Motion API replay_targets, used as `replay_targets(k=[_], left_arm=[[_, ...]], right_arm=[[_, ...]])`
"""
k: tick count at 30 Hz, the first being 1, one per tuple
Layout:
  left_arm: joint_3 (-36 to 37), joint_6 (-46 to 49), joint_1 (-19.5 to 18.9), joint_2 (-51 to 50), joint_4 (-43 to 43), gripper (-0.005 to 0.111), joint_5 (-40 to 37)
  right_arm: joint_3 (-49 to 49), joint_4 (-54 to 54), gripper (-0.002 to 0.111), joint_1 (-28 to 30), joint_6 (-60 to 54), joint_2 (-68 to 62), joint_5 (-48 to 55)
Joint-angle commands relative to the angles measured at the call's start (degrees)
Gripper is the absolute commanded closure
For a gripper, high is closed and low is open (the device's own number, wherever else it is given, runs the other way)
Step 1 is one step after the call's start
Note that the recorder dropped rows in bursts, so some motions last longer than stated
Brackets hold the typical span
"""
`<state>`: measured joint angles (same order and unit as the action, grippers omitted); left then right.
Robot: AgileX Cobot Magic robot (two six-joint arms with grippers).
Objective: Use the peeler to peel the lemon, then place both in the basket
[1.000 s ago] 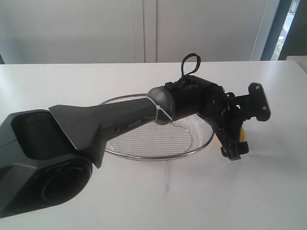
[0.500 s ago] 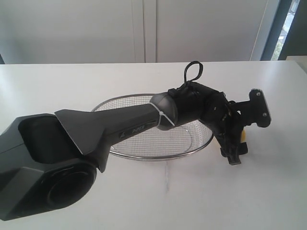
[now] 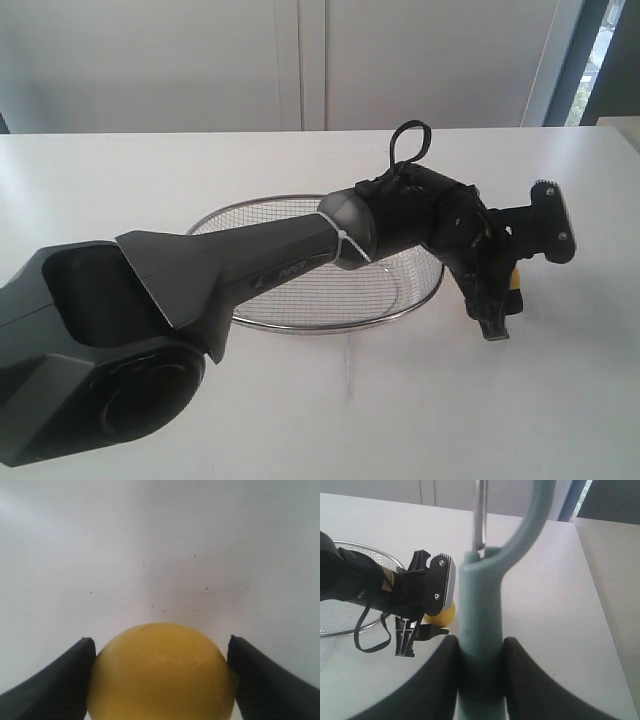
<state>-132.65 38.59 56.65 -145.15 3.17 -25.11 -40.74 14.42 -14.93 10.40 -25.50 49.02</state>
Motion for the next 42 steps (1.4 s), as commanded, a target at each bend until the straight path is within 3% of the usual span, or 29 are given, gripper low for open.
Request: replay_targets(k=[1, 13, 24, 32, 42], left_arm=[[-0.64, 0.43, 1.14, 2.3, 0.34, 0.107, -1.72], [-0.64, -0.59, 1.35, 10.27, 0.44, 0.107, -15.23], [-0.64, -2.59, -0.11, 17.63, 0.44, 0.107, -21.93], [-0.64, -1.15, -4.4, 21.84, 4.92, 0.107, -32.97], [3.49, 1.73, -10.49, 28.46, 11.78, 0.107, -38.36]], right_arm=[[0.1, 0.57, 0.108, -0.02, 0.38, 0.61, -2.3], [3.27, 2.24, 0.108, -0.02, 1.45, 3.35, -6.43], [1.42, 4.67, 0.108, -0.02, 3.97, 2.53, -6.51], [1.4, 4.44, 0.108, -0.02, 7.13, 2.53, -6.81], [-0.69, 2.06, 0.108, -0.02, 7.85, -3.4, -6.64]])
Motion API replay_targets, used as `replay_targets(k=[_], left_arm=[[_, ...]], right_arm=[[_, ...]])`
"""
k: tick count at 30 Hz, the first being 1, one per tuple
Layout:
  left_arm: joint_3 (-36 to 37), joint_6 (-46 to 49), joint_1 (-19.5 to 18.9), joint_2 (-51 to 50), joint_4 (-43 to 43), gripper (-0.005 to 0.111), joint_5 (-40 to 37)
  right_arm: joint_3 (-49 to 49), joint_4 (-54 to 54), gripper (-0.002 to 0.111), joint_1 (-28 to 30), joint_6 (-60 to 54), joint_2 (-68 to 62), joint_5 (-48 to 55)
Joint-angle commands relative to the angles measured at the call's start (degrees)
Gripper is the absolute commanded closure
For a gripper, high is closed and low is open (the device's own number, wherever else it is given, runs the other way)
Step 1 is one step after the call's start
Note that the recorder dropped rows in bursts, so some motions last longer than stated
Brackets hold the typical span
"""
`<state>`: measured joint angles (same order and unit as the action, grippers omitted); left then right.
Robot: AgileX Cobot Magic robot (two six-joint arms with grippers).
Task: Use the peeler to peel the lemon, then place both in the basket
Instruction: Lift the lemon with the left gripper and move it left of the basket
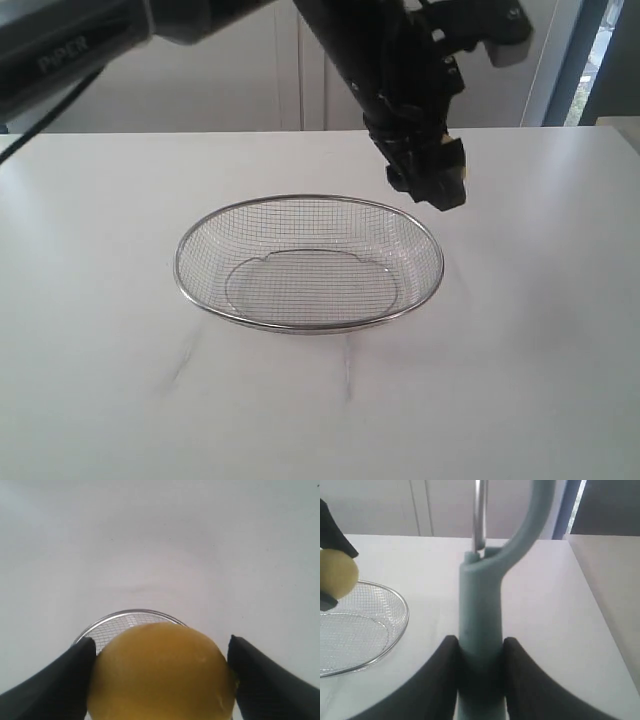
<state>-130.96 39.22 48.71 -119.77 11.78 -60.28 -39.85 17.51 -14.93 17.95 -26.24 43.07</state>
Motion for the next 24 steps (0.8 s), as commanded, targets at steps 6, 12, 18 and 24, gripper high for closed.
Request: replay_targets(k=[6, 12, 18, 24], left_arm=[[7.49, 1.78, -6.26, 6.96, 5.05, 0.107, -3.46], [16.71, 4.08, -9.51, 12.65, 6.72, 0.107, -0.79], [28.41, 6.52, -12.91, 19.34, 8.93, 0.107, 3.08], [40.97, 9.22, -17.14, 27.48, 11.28, 0.107, 7.09]], right_arm=[[-4.11, -1.48, 0.108, -0.02, -0.09, -7.11, -1.02], [-5.46, -7.08, 0.108, -0.02, -6.87, -11.43, -0.75], [-5.69, -7.59, 0.108, -0.02, -7.66, -15.67, -1.11], [-6.47, -11.67, 0.108, -0.02, -13.68, -21.23, -3.36]])
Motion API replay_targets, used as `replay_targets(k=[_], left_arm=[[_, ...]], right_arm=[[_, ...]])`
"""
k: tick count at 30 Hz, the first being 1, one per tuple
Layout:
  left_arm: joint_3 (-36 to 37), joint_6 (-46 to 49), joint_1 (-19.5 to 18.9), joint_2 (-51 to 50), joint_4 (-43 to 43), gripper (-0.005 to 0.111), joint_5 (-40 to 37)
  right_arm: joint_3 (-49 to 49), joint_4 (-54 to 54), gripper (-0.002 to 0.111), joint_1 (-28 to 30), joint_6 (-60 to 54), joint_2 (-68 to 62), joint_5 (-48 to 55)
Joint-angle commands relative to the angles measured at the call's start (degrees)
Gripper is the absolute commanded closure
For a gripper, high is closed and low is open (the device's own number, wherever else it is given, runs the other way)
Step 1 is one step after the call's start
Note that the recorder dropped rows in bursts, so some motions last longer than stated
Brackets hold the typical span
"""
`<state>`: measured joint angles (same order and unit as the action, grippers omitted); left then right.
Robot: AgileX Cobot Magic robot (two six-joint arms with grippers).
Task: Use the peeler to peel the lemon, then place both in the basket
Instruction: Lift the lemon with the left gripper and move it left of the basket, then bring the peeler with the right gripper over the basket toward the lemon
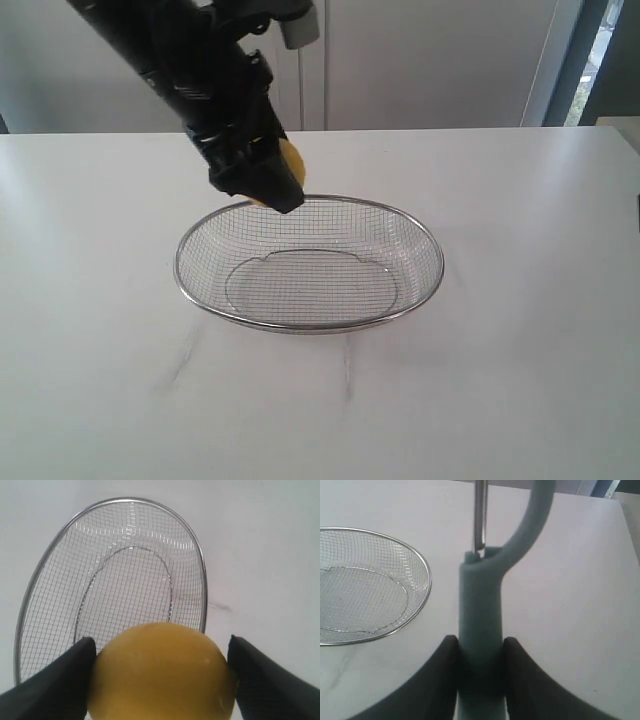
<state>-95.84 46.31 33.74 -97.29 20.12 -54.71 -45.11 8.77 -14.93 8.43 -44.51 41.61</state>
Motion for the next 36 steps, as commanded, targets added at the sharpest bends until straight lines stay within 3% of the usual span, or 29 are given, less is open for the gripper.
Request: replay_targets(k=[1, 8, 12, 18, 26, 31, 36], left_arm=[[7.46, 2.46, -2.64, 6.19, 3.22, 0.107, 1.63], [21.25, 3.21, -8.71, 18.42, 3.92, 0.107, 6.54], [26.48, 3.21, -10.17, 23.42, 4.28, 0.107, 8.74], [31.59, 1.64, -10.2, 28.83, 4.69, 0.107, 9.11], [36.09, 0.86, -10.2, 32.56, 5.52, 0.107, 10.62], [39.91, 0.86, -10.2, 32.56, 6.16, 0.107, 17.14], [41.66, 0.86, -10.2, 32.56, 7.02, 0.107, 18.81]], right_arm=[[-1.64, -3.9, 0.108, -0.02, -5.21, -4.02, -1.89], [-6.86, -7.15, 0.108, -0.02, -11.47, -13.44, -2.04], [-7.11, -10.41, 0.108, -0.02, -15.06, -16.62, -3.3], [-8.18, -16.43, 0.108, -0.02, -26.43, -21.06, -7.29], [-11.39, -22.13, 0.108, -0.02, -26.37, -27.88, -6.9], [-11.39, -24.36, 0.108, -0.02, -26.37, -27.89, -6.15], [-11.39, -24.35, 0.108, -0.02, -26.37, -27.89, -5.87]])
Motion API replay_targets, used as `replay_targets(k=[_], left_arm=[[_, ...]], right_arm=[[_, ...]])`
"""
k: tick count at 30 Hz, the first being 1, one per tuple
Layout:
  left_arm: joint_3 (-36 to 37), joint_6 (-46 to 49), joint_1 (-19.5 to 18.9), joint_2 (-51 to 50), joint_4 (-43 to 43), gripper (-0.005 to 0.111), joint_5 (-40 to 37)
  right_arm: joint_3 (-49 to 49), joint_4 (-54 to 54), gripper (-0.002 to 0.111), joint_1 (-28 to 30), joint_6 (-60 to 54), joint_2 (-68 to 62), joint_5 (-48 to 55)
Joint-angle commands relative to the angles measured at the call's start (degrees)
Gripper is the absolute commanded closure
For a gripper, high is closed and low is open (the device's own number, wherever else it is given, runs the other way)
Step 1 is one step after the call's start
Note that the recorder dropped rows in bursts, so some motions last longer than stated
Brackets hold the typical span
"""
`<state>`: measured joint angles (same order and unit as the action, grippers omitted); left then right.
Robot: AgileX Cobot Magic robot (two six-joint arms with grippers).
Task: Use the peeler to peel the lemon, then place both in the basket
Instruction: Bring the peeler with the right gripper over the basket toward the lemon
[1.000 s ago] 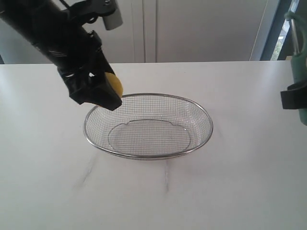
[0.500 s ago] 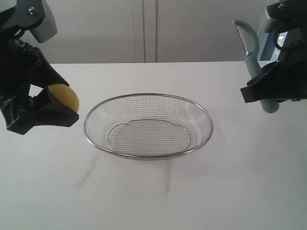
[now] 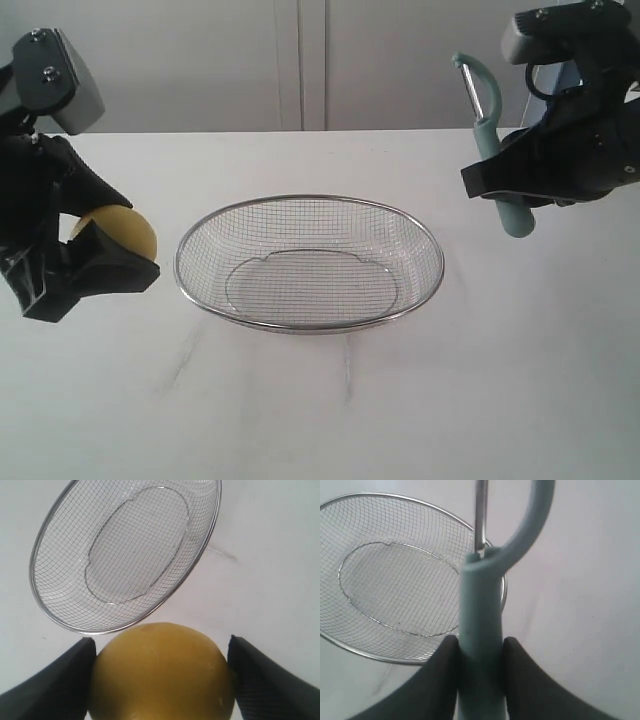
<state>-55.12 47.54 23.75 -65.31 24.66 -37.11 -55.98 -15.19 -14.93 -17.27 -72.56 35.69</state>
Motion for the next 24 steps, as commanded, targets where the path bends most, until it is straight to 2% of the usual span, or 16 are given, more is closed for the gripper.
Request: replay_targets(k=[1, 8, 18, 24], left_arm=[[1.04, -0.38, -0.21, 0.58, 3.12, 0.107, 1.54], [1.04, -0.38, -0.21, 0.58, 8.13, 0.107, 1.93], [1.04, -0.38, -0.21, 0.58, 8.29, 0.107, 2.07], [1.04, -0.38, -0.21, 0.58, 8.3, 0.107, 2.41]], right_arm=[[-0.52, -0.39, 0.108, -0.02, -0.67, 0.15, 0.38], [-0.52, -3.13, 0.108, -0.02, -3.88, 0.15, 1.66], [-0.52, -9.52, 0.108, -0.02, -8.69, 0.15, 3.34], [-0.52, -16.35, 0.108, -0.02, -17.69, 0.15, 5.6]])
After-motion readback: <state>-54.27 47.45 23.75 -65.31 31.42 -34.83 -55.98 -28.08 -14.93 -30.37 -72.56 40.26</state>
